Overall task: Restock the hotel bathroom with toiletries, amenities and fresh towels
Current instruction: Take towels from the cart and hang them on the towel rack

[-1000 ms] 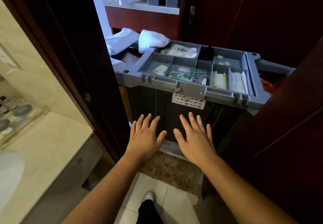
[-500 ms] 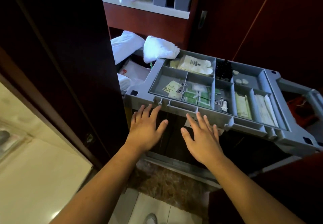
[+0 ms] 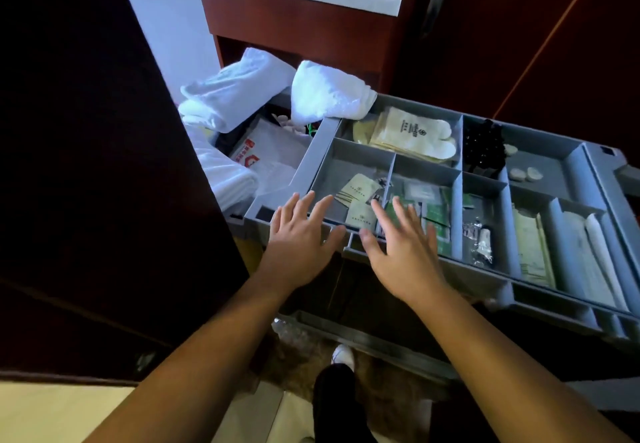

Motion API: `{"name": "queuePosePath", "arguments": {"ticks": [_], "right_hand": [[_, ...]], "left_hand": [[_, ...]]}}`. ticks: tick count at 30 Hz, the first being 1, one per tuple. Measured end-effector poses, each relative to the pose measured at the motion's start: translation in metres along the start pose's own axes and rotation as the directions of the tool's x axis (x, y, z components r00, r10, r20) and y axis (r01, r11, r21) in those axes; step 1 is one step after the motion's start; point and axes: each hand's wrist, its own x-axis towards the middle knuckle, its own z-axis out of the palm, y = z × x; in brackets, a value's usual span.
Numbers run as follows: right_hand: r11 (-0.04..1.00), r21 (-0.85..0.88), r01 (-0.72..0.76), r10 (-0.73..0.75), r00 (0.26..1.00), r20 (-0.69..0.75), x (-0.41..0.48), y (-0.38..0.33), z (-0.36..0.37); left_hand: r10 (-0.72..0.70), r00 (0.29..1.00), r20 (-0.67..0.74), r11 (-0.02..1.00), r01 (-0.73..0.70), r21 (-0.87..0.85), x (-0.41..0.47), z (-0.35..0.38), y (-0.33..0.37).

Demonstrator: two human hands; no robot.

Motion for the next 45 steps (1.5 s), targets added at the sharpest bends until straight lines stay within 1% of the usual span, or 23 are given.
{"name": "queuePosePath", "arguments": {"ticks": [3, 6, 14, 17, 19, 21, 23, 24, 26, 30, 32, 35, 36, 37, 38, 39, 40, 42, 44, 45], "right_hand": [[1.0, 0.024, -0.009, 0.008, 1.0, 0.027, 0.041, 0.006, 0.003], [0.998, 0.065, 0.001, -0.003, 0.999, 0.042, 0.082, 0.015, 0.002], [0.959, 0.285, 0.007, -0.019, 0.999, 0.037, 0.189, 0.037, -0.017], [0.915, 0.403, -0.006, -0.009, 0.999, 0.034, 0.225, 0.038, -0.024], [0.861, 0.506, -0.047, 0.017, 0.998, 0.063, 0.248, 0.036, -0.029], [0.809, 0.58, -0.091, 0.053, 0.995, 0.082, 0.272, 0.034, -0.034], [0.762, 0.635, -0.13, 0.084, 0.991, 0.102, 0.296, 0.031, -0.037], [0.734, 0.664, -0.144, 0.094, 0.989, 0.111, 0.307, 0.03, -0.037], [0.682, 0.712, -0.167, 0.11, 0.986, 0.126, 0.327, 0.026, -0.034], [0.594, 0.772, -0.228, 0.166, 0.973, 0.159, 0.363, 0.019, -0.026], [0.547, 0.794, -0.264, 0.215, 0.961, 0.171, 0.379, 0.019, -0.02], [0.471, 0.832, -0.293, 0.267, 0.946, 0.181, 0.4, 0.019, -0.009], [0.454, 0.839, -0.301, 0.277, 0.942, 0.188, 0.405, 0.019, -0.006], [0.438, 0.844, -0.309, 0.282, 0.939, 0.198, 0.409, 0.018, -0.002], [0.42, 0.851, -0.315, 0.284, 0.936, 0.206, 0.413, 0.018, 0.001], [0.4, 0.86, -0.318, 0.286, 0.934, 0.213, 0.417, 0.017, 0.003], [0.382, 0.87, -0.313, 0.283, 0.935, 0.212, 0.421, 0.016, 0.005], [0.345, 0.892, -0.291, 0.275, 0.94, 0.201, 0.428, 0.016, 0.008], [0.31, 0.912, -0.269, 0.27, 0.945, 0.187, 0.434, 0.016, 0.01], [0.295, 0.919, -0.263, 0.265, 0.946, 0.186, 0.437, 0.015, 0.011]], "left_hand": [[-0.025, 0.998, 0.051, 1.0, 0.026, -0.003, 0.038, 0.003, -0.002], [-0.045, 0.998, 0.046, 0.999, 0.045, 0.004, 0.079, 0.004, -0.001], [-0.145, 0.988, 0.048, 0.988, 0.147, -0.045, 0.188, 0.003, 0.003], [-0.184, 0.982, 0.045, 0.976, 0.188, -0.113, 0.225, 0.002, 0.0], [-0.209, 0.976, 0.063, 0.965, 0.216, -0.148, 0.247, 0.001, -0.005], [-0.242, 0.967, 0.079, 0.932, 0.255, -0.257, 0.267, -0.001, -0.014], [-0.29, 0.951, 0.105, 0.852, 0.307, -0.425, 0.287, -0.002, -0.021], [-0.314, 0.943, 0.113, 0.812, 0.329, -0.482, 0.299, 0.0, -0.027], [-0.351, 0.927, 0.135, 0.742, 0.363, -0.564, 0.322, 0.002, -0.039], [-0.436, 0.887, 0.15, 0.557, 0.398, -0.729, 0.367, 0.003, -0.066], [-0.523, 0.825, 0.217, 0.407, 0.465, -0.787, 0.39, 0.006, -0.082], [-0.635, 0.664, 0.395, 0.15, 0.607, -0.78, 0.414, 0.014, -0.103], [-0.653, 0.606, 0.454, 0.05, 0.633, -0.773, 0.42, 0.017, -0.11], [-0.643, 0.566, 0.516, -0.061, 0.633, -0.771, 0.424, 0.021, -0.115], [-0.599, 0.56, 0.572, -0.161, 0.616, -0.771, 0.425, 0.023, -0.117], [-0.541, 0.585, 0.604, -0.234, 0.585, -0.777, 0.428, 0.025, -0.119], [-0.485, 0.625, 0.612, -0.276, 0.554, -0.785, 0.428, 0.027, -0.117], [-0.433, 0.661, 0.613, -0.323, 0.521, -0.79, 0.43, 0.033, -0.116], [-0.399, 0.705, 0.586, -0.373, 0.46, -0.806, 0.431, 0.037, -0.116], [-0.388, 0.726, 0.568, -0.382, 0.434, -0.816, 0.432, 0.038, -0.116]]}}
